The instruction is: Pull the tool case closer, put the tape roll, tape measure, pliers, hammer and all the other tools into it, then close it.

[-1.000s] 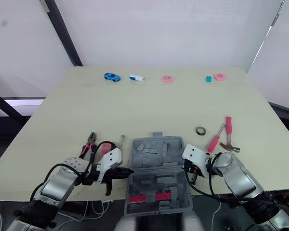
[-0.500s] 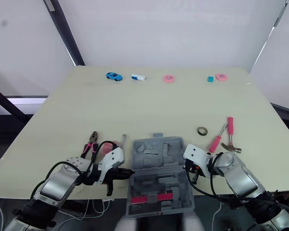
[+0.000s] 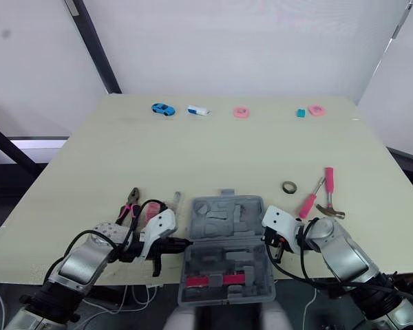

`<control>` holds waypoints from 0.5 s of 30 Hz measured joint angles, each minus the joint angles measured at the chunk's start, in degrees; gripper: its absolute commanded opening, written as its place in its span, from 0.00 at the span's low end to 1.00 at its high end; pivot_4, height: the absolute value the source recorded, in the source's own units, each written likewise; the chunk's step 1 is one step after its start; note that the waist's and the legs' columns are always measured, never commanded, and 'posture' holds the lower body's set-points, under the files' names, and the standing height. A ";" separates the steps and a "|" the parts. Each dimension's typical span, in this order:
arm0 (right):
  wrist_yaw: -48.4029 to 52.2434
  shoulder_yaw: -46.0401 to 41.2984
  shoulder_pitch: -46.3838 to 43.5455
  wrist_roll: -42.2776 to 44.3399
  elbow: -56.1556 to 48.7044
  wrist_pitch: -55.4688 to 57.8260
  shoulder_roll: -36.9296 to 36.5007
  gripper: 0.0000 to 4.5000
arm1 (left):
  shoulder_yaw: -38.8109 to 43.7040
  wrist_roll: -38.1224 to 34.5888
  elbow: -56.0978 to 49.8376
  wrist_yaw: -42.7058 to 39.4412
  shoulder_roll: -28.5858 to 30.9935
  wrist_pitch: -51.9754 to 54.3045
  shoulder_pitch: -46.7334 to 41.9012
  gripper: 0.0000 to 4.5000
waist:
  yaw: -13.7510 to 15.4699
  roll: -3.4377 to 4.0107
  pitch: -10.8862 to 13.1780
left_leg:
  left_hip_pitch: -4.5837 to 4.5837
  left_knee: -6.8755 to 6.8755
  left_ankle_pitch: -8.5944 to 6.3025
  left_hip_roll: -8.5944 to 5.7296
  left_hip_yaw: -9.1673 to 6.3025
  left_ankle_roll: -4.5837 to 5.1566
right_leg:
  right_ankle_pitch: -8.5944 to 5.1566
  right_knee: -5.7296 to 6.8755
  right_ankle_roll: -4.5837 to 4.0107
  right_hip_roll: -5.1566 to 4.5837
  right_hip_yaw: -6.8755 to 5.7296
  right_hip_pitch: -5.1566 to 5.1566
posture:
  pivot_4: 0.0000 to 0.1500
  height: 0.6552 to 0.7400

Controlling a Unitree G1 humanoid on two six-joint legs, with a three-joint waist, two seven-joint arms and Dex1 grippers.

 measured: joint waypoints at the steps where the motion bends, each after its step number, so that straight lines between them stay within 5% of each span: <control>1: -0.08 0.00 0.05 0.06 -0.06 0.00 -0.06 0.00 | 0.00 -0.02 0.43 -0.02 0.01 -0.67 0.05 0.02 | 0.02 0.00 0.00 | 0.00 0.00 0.00 0.00 0.00 0.00 | 0.00 0.00 0.00 0.00 0.00 0.00 | 1.00 1.00; 15: -1.21 -7.21 5.33 3.88 -2.72 -0.09 -6.27 0.00 | 4.65 -3.32 6.11 -0.45 2.29 -12.92 5.07 0.02 | -0.06 0.01 0.00 | 0.03 -0.05 0.00 0.02 0.05 0.00 | 0.00 -0.02 0.00 -0.04 0.00 -0.02 | 1.00 1.00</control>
